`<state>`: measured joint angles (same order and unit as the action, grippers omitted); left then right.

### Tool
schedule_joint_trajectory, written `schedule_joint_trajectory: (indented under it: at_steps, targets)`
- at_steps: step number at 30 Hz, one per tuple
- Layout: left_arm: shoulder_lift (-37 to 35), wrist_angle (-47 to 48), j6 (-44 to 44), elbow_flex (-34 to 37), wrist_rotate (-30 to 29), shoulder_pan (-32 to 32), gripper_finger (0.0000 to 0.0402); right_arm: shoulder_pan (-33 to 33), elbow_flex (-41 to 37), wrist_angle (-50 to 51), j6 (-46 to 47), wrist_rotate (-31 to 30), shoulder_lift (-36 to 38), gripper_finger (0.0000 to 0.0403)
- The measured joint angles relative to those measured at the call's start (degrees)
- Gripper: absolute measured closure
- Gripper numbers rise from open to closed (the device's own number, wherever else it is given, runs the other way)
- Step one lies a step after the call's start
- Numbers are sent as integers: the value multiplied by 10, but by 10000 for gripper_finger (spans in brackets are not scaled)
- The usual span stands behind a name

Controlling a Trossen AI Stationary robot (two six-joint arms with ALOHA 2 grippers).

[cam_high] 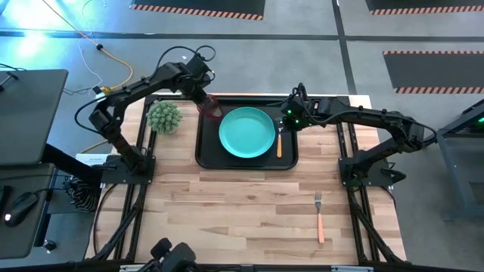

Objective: Pick and place plate/cup/fork/spoon on tray
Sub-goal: Put the orange glass onto the black tray

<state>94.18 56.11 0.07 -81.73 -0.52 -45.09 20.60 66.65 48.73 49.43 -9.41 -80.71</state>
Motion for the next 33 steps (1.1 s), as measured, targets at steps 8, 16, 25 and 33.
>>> schedule_joint_trajectory:
  at_steps: [8,16,25,33]
  targets:
    - [40,68,2,-83,10,-17,398,0,0,-1,-6,4,0,304]
    - [71,119,21,-117,18,-41,398,0,0,-1,-2,-18,0,304]
    - [96,116,32,-117,18,-42,394,0,0,-1,10,-19,0,304]
    - [107,115,32,-116,17,-42,393,0,0,-1,10,-18,0,304]
